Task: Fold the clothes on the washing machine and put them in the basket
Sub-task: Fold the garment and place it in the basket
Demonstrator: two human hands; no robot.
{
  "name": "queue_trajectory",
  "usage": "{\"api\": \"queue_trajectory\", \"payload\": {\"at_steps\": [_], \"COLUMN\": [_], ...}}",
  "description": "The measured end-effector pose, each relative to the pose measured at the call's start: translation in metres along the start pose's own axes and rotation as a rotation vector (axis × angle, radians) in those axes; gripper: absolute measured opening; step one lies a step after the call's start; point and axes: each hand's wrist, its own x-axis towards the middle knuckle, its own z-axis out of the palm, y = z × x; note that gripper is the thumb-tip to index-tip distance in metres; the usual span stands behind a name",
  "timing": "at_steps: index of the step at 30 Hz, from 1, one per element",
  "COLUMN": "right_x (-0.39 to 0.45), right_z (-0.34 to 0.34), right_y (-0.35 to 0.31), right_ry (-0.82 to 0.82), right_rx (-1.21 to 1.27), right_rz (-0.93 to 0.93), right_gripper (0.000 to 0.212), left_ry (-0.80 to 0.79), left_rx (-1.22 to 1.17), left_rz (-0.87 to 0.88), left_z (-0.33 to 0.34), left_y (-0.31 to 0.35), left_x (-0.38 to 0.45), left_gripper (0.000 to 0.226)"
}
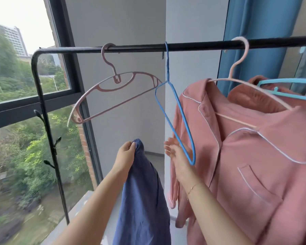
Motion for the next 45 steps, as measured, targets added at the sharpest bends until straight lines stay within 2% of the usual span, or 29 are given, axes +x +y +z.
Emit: {"api": "queue_trajectory", "payload": {"at_steps": [4, 8, 13, 16, 18, 21, 23, 25, 27, 30, 32, 34, 40, 45], "right_x": [-0.014, -0.032, -0.054, -0.074, -0.094, -0.122, -0.151, -0.175, -0.209, -0.257, -0.3, -0.335, -0.455, -0.55], "right_z": [-0.002, 0.0, 0.001, 0.005, 0.016, 0.034, 0.049, 0.06, 0.076, 0.096, 0.111, 0.123, 0.16, 0.175], "right_y": [0.02, 0.035, 0.064, 0.088, 0.101, 0.115, 0.124, 0.132, 0.134, 0.126, 0.117, 0.11, 0.098, 0.093], "right_ry": [-0.111, -0.306, -0.559, -0.833, -1.039, -1.163, -1.203, -1.174, -1.177, -1.126, -1.055, -1.002, -1.083, -1.161], "right_rx": [-0.13, -0.344, -0.477, -0.525, -0.562, -0.621, -0.69, -0.725, -0.707, -0.569, -0.389, -0.272, -0.207, -0.158], "right_rz": [0.075, 0.079, 0.118, 0.214, 0.245, 0.247, 0.235, 0.178, 0.159, 0.234, 0.377, 0.43, 0.457, 0.5], "right_gripper": [0.032, 0.043, 0.054, 0.074, 0.081, 0.068, 0.045, 0.018, 0.002, 0.016, 0.015, 0.015, 0.021, 0.021], "left_ry": [0.006, 0.028, 0.036, 0.08, 0.129, 0.178, 0.254, 0.341, 0.465, 0.605, 0.692, 0.759, 0.925, 0.998], "left_rx": [0.005, 0.01, -0.069, -0.106, -0.145, -0.185, -0.181, -0.2, -0.208, -0.242, -0.291, -0.299, -0.298, -0.31], "left_rz": [-0.014, -0.047, -0.058, -0.08, -0.098, -0.091, -0.083, -0.095, -0.103, -0.095, -0.059, -0.036, 0.029, 0.02], "left_z": [-0.009, -0.023, -0.052, -0.073, -0.089, -0.11, -0.134, -0.155, -0.188, -0.226, -0.251, -0.272, -0.328, -0.355], "left_y": [0.008, 0.016, 0.022, 0.017, 0.017, 0.019, 0.02, 0.022, 0.021, 0.019, 0.017, 0.017, 0.02, 0.024], "left_x": [-0.014, -0.039, -0.086, -0.116, -0.142, -0.174, -0.203, -0.226, -0.261, -0.311, -0.356, -0.395, -0.525, -0.623], "left_gripper": [0.013, 0.025, 0.034, 0.019, 0.023, 0.021, 0.02, 0.018, 0.016, 0.022, 0.018, 0.021, 0.028, 0.026]}}
